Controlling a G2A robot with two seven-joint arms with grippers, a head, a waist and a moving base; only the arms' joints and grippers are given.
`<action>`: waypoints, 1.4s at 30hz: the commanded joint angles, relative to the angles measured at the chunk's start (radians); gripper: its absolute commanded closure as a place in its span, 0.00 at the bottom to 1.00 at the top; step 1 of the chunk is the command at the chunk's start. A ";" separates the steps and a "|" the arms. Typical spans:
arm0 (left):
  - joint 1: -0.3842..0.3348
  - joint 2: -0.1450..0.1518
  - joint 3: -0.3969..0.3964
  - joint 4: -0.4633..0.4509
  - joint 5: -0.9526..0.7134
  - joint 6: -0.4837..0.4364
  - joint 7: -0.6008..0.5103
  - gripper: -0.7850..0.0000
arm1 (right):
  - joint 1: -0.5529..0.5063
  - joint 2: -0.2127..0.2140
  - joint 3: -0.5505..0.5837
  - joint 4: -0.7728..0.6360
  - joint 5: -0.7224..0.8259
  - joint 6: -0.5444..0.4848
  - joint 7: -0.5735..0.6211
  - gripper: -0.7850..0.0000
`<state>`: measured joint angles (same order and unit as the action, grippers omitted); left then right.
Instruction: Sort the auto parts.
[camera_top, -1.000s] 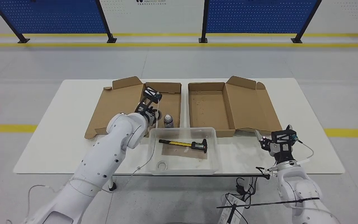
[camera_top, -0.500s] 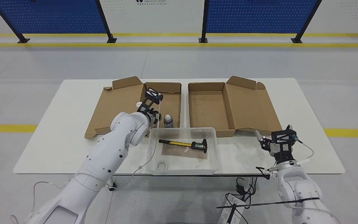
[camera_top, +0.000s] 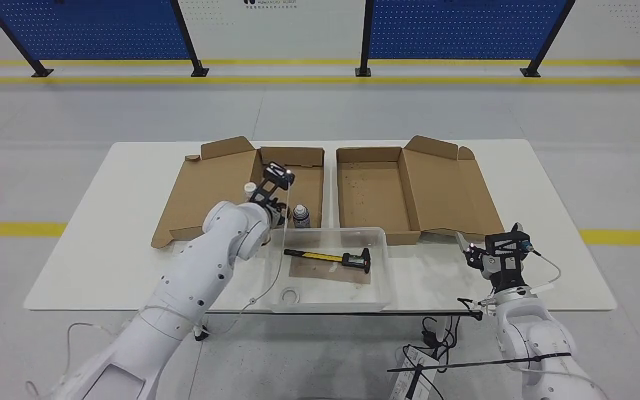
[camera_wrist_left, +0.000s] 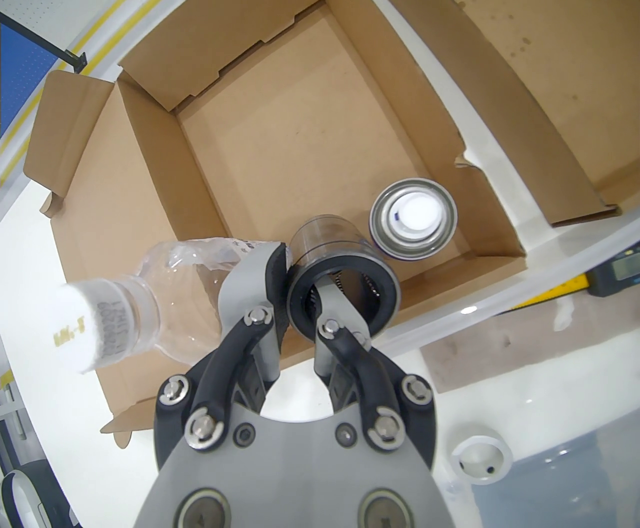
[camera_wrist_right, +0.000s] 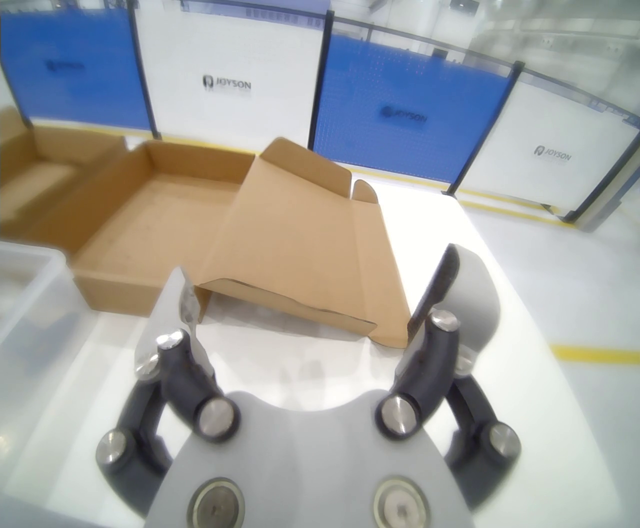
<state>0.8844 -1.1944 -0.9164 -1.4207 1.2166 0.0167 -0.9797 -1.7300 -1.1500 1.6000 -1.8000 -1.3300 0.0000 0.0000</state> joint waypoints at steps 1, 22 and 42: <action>0.000 -0.003 0.003 0.004 0.001 0.000 -0.001 1.00 | 0.000 0.000 0.000 0.000 0.000 0.000 0.000 0.00; -0.017 -0.029 0.004 0.060 -0.005 -0.021 -0.015 0.65 | 0.000 0.000 0.000 0.000 0.000 0.000 0.000 0.00; 0.050 -0.021 -0.078 -0.137 0.051 -0.038 -0.010 0.00 | 0.000 0.000 0.000 0.000 0.000 0.000 0.000 0.00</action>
<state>0.9245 -1.2176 -0.9845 -1.5408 1.2610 -0.0194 -0.9903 -1.7300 -1.1500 1.6000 -1.8000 -1.3300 0.0000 0.0000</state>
